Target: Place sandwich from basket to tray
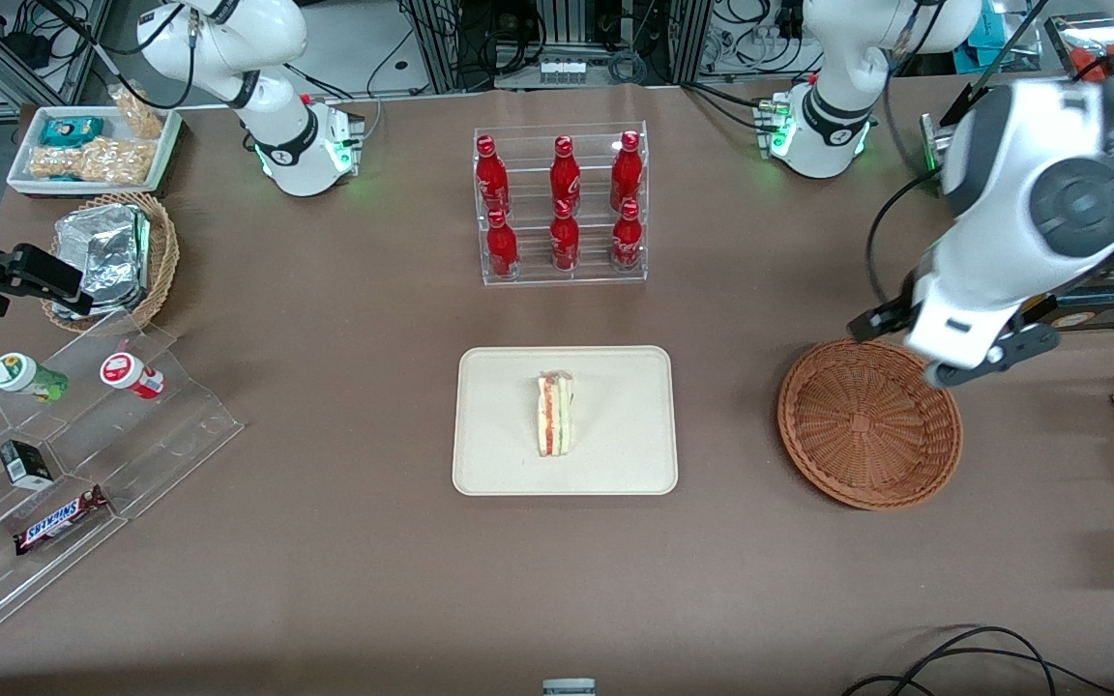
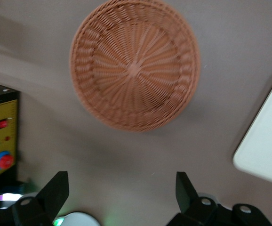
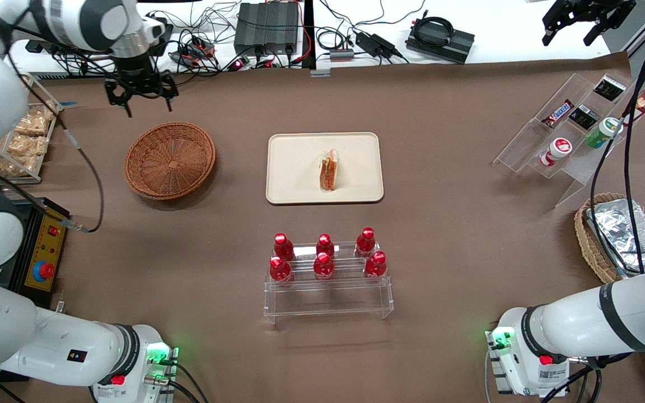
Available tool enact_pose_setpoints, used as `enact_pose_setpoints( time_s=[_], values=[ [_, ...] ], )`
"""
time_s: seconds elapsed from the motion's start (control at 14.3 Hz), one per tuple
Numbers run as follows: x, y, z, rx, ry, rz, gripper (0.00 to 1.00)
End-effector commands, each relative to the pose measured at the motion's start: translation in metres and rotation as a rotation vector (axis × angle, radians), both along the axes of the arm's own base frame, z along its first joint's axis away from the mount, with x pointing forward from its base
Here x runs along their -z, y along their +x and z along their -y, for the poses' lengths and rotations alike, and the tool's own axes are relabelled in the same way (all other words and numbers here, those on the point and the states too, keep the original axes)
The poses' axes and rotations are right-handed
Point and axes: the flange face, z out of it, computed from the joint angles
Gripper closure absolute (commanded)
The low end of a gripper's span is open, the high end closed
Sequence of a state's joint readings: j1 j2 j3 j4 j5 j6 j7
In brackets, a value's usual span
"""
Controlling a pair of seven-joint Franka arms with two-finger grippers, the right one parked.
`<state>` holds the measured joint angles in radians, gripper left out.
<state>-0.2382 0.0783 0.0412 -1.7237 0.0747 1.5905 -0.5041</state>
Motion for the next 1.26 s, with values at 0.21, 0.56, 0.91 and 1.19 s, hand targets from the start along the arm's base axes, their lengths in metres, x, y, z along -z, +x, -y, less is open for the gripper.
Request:
enact_pose_setpoints(
  time_s=[0.21,0.56,0.91,1.19],
  values=[
    [-0.046,-0.022,-0.067,0.211,-0.073,-0.005,0.00],
    [-0.074,-0.006,-0.090,0.290,-0.141,0.080,0.00],
    [-0.078,0.009,-0.076,0.324,-0.121,0.162,0.00],
    [-0.083,-0.011,-0.066,0.327,-0.138,0.078,0.00]
  ],
)
